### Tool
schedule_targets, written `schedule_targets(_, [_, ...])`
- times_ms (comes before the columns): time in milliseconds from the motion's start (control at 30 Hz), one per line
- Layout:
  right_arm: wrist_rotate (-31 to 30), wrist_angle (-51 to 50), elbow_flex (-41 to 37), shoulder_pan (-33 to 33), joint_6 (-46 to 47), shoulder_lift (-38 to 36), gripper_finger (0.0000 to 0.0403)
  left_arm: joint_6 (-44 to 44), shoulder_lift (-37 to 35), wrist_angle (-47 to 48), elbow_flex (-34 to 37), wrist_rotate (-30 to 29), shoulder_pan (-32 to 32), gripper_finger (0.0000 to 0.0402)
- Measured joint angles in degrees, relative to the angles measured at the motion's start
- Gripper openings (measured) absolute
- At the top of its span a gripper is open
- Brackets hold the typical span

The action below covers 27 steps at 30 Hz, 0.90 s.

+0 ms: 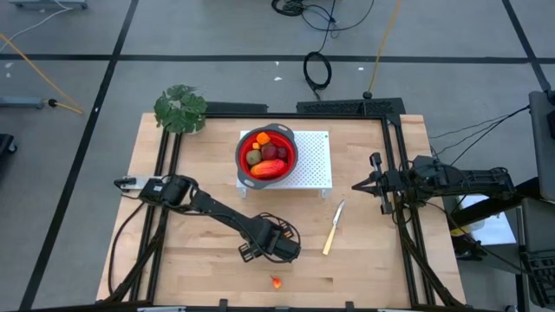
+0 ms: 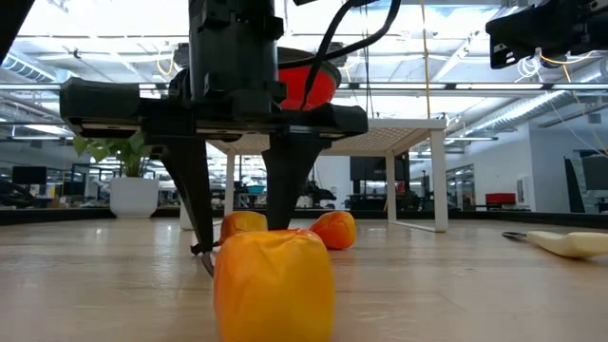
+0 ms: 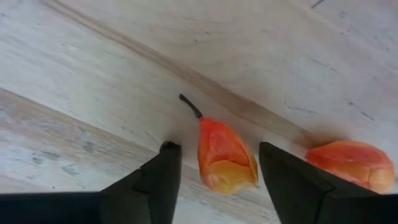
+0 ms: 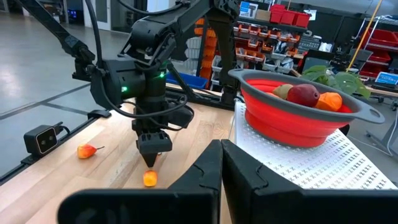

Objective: Pick & Place Fruit
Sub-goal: Put the orange peach into the orange strainer bowl on the shelf

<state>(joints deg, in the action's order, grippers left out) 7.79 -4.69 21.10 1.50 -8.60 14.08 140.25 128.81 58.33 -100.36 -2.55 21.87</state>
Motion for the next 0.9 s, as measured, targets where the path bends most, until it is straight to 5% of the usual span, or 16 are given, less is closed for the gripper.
schedule_targets(300, [-0.01,0.00,0.00,0.00,0.02,-0.02,0.0000,-0.01,0.00,0.53,0.02,-0.50,0.00,0.0129])
schedule_targets(600, [-0.02,0.04,0.00,0.00,0.02,-0.02,0.0000,-4.78,-2.97,0.61,0.07,-0.77,0.27,0.0105])
schedule_targets(733, [-0.02,0.04,0.00,-0.02,0.02,-0.02,0.0000,-14.33,-6.77,-0.78,0.07,-7.08,1.20,0.0105])
schedule_targets(900, [-0.01,0.04,0.00,0.00,0.02,0.00,0.0000,-30.87,-12.38,-7.45,0.04,-23.37,4.11,0.0104])
